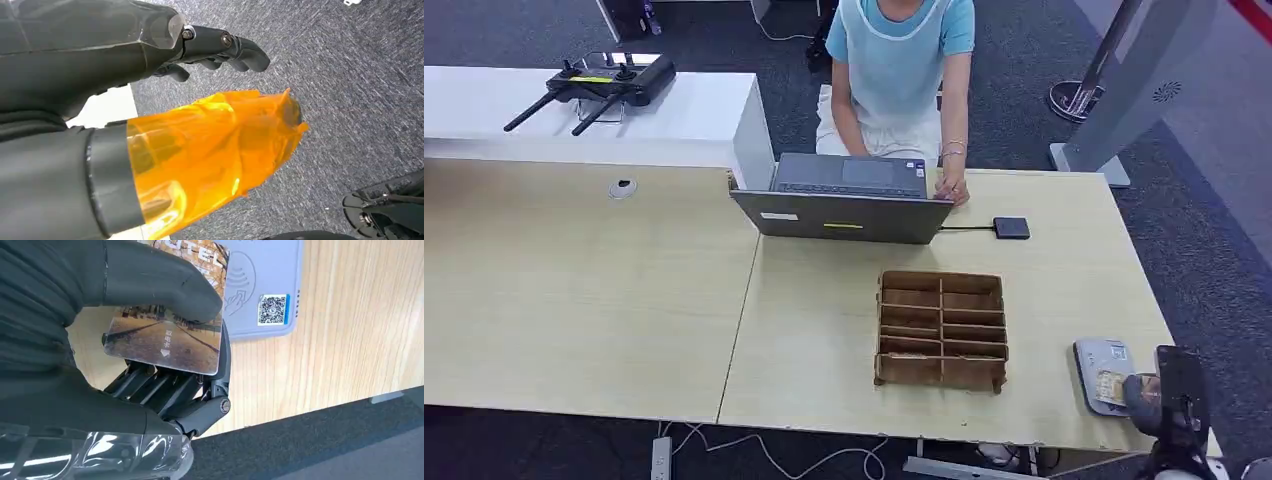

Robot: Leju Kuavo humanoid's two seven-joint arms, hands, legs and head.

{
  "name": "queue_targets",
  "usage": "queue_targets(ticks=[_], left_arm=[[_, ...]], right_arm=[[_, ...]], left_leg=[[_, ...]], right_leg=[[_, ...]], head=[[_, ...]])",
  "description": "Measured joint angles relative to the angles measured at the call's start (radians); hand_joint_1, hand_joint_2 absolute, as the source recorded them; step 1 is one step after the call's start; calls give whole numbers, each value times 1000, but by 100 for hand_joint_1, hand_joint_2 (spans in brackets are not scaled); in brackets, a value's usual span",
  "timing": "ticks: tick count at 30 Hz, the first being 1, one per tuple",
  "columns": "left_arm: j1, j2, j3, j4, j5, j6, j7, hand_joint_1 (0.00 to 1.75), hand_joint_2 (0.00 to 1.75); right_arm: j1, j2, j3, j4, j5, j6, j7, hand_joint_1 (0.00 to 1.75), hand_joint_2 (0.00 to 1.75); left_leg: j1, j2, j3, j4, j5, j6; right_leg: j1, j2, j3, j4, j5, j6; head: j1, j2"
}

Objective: Pass the card to the sensor for recognition and then transmit it.

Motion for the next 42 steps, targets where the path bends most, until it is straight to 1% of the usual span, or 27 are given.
queue_targets(ticks=[4,7,14,19,26,33,35,37,39,42], left_arm=[[0,0,0,0,3,0,0,0,0],[0,0,0,0,12,0,0,0,0],[0,0,0,0,19,2,0,0,0],[-1,0,0,0,26,3,0,0,0],[-1,0,0,0,25,3,-2,0,0],[-1,0,0,0,24,3,-2,0,0],[-1,0,0,0,19,3,-2,0,0],[-1,0,0,0,1,3,-2,0,0],[-2,0,0,0,-18,2,-2,0,0],[-5,0,0,0,-47,0,-3,0,0]], right_arm=[[-6,0,0,-16,2,3,0,175,175],[-12,0,3,-54,3,17,5,175,175],[-36,0,49,-156,-1,35,21,175,175],[-61,-2,108,-238,-2,42,31,175,175],[-120,-26,213,-316,39,37,50,175,175],[-128,-35,249,-338,43,36,48,175,175],[-134,-43,265,-339,85,26,37,175,175],[-160,-58,300,-339,162,5,43,175,175],[-212,-75,345,-332,242,-10,67,175,175],[-317,-102,419,-306,340,-18,100,175,175]], left_leg=[[0,0,0,0,0,0],[0,0,0,0,0,0],[0,0,0,0,0,0],[0,0,0,0,0,-1],[0,0,0,0,1,-1],[0,0,0,0,0,-1],[0,0,-1,0,0,-1],[0,0,-1,0,0,-1],[0,3,0,0,1,-1],[0,3,0,0,2,-1]], right_leg=[[0,0,0,0,0,0],[0,0,0,0,0,0],[0,0,0,0,0,0],[0,0,0,1,0,0],[0,0,0,1,0,0],[0,0,0,1,0,0],[0,0,0,1,0,0],[0,1,0,1,1,-1],[0,3,-1,1,1,-1],[0,3,-1,2,3,-1]], head=[[0,0],[0,0],[0,0],[0,0],[0,0],[0,0],[0,0],[0,0],[0,0],[0,0]])
